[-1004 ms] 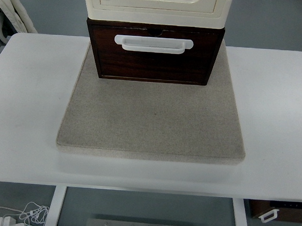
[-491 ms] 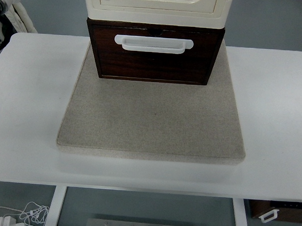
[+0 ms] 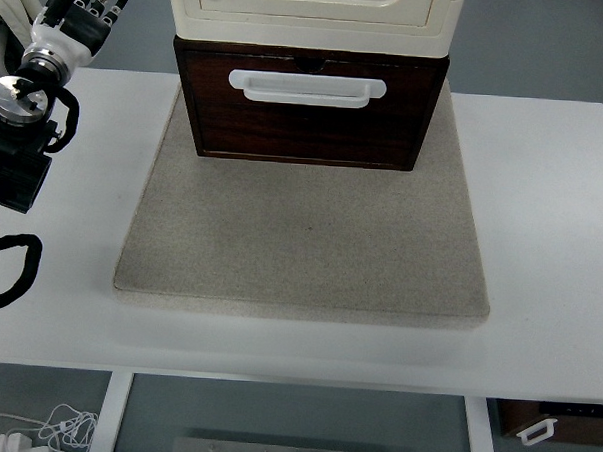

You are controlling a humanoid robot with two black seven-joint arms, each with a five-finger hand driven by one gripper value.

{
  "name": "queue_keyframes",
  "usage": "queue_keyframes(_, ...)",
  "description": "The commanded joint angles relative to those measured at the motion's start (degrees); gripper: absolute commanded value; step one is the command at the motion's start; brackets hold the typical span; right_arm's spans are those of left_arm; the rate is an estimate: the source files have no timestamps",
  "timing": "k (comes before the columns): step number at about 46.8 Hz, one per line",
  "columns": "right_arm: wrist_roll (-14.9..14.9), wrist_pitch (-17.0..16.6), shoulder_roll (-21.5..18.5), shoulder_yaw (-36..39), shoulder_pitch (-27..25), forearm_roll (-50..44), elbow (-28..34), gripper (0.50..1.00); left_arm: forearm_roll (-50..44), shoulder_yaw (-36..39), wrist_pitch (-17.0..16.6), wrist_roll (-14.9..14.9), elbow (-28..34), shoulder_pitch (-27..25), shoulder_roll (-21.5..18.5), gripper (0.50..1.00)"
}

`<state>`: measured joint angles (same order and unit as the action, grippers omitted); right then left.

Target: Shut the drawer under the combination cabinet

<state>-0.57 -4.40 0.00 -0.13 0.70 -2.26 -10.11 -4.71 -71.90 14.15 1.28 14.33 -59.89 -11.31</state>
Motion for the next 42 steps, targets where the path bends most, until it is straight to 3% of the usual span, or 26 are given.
queue_keyframes(1,0.04,0.0,0.0,0.04,0.0,0.07,0.0,0.952,-1.35,0.0,0.09,0.83,0.08,0.21,0.85,1.0)
queue_keyframes(27,0.04,0.0,0.0,0.13,0.0,0.16,0.0,0.952,-4.78,0.0,-0.26,3.11,0.17,-0.93,6.56,1.0)
queue_keyframes(42,0.13,0.0,0.0,0.13,0.0,0.16,0.0,0.952,-4.78,0.0,-0.26,3.47,0.26,-1.28,6.74,1.0)
